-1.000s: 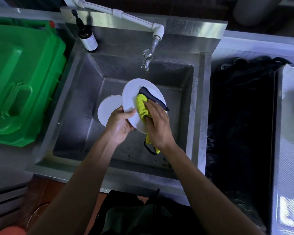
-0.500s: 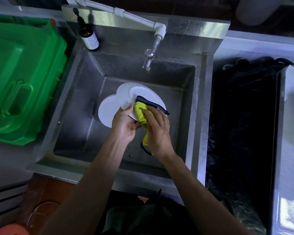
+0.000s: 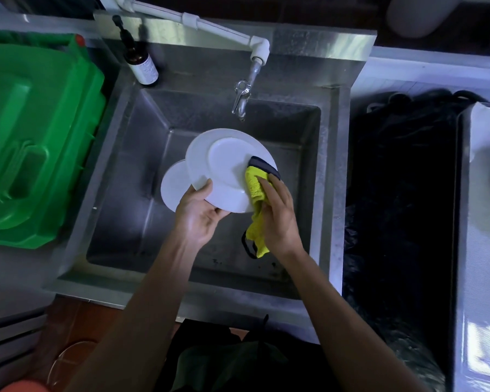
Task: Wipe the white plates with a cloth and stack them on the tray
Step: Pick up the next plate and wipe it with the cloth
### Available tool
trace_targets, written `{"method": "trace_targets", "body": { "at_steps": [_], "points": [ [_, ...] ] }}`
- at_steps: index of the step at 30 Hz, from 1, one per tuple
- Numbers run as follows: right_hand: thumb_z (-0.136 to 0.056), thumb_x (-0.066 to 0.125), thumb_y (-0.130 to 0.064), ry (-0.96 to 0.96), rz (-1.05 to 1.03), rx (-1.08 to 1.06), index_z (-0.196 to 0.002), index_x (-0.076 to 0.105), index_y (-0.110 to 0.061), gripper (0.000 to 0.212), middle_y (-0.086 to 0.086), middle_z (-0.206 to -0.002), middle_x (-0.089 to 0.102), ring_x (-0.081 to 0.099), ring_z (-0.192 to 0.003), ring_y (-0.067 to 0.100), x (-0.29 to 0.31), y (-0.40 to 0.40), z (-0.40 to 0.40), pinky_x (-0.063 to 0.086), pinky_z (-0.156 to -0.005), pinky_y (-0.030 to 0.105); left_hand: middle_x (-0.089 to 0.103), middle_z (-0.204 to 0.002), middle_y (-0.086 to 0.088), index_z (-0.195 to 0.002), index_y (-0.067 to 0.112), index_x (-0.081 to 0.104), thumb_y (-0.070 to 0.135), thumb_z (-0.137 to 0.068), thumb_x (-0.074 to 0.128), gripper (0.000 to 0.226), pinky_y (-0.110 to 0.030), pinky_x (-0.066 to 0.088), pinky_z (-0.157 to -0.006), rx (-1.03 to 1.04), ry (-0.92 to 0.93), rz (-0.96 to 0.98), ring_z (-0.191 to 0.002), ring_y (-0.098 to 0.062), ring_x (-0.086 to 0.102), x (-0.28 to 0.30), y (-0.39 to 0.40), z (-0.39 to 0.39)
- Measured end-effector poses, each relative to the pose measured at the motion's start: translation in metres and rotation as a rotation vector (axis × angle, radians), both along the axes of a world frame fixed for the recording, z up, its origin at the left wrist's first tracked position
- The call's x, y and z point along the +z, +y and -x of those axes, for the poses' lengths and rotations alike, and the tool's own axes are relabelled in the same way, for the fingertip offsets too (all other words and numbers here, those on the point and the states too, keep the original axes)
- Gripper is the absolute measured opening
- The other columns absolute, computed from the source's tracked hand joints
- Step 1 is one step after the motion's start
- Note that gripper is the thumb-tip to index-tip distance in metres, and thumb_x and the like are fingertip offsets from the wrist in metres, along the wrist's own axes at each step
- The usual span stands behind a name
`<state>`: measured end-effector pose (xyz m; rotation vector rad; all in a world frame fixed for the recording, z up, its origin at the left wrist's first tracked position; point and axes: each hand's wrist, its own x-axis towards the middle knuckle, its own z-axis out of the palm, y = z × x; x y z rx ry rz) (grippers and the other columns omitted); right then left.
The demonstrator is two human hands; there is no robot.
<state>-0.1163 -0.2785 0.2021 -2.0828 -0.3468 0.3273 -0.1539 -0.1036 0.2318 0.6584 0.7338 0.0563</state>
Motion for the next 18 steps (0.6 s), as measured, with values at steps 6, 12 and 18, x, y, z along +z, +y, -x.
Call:
{"method": "trace_targets", "body": {
  "at_steps": [6, 12, 18],
  "points": [
    [-0.103, 0.041, -0.005, 0.138, -0.019, -0.033, -0.153, 0.038, -0.020, 0.052, 0.001, -0.161, 0.029, 0.025, -0.148, 0.016, 0.005, -0.012, -0.029, 0.019, -0.120, 0.019, 0.066, -0.132, -0.009, -0.136, 0.011, 0.058, 0.012, -0.095, 0.058, 0.041, -0.049, 0.059, -0.083, -0.174, -0.030, -0.054, -0.123, -0.030, 0.064, 0.007, 0.011, 0.005],
    [-0.102, 0.042, -0.008, 0.169, 0.012, -0.049, -0.154, 0.037, -0.019, 0.054, -0.003, -0.156, 0.036, 0.034, -0.140, 0.012, 0.005, -0.019, -0.055, 0.018, -0.107, 0.001, 0.064, -0.134, -0.009, -0.137, 0.010, 0.057, 0.009, -0.092, 0.056, 0.044, -0.051, 0.061, -0.079, -0.350, -0.013, -0.126, -0.125, -0.033, 0.061, 0.016, 0.018, 0.008],
    [-0.101, 0.041, -0.010, 0.094, 0.068, -0.024, -0.153, 0.037, -0.024, 0.054, -0.004, -0.156, 0.039, 0.037, -0.141, 0.016, 0.013, -0.022, -0.067, 0.029, -0.115, 0.028, 0.069, -0.129, -0.010, -0.129, 0.009, 0.062, 0.014, -0.084, 0.064, 0.045, -0.054, 0.061, -0.078, -0.501, 0.033, -0.254, -0.117, -0.032, 0.067, 0.021, 0.017, 0.009]
  ]
}}
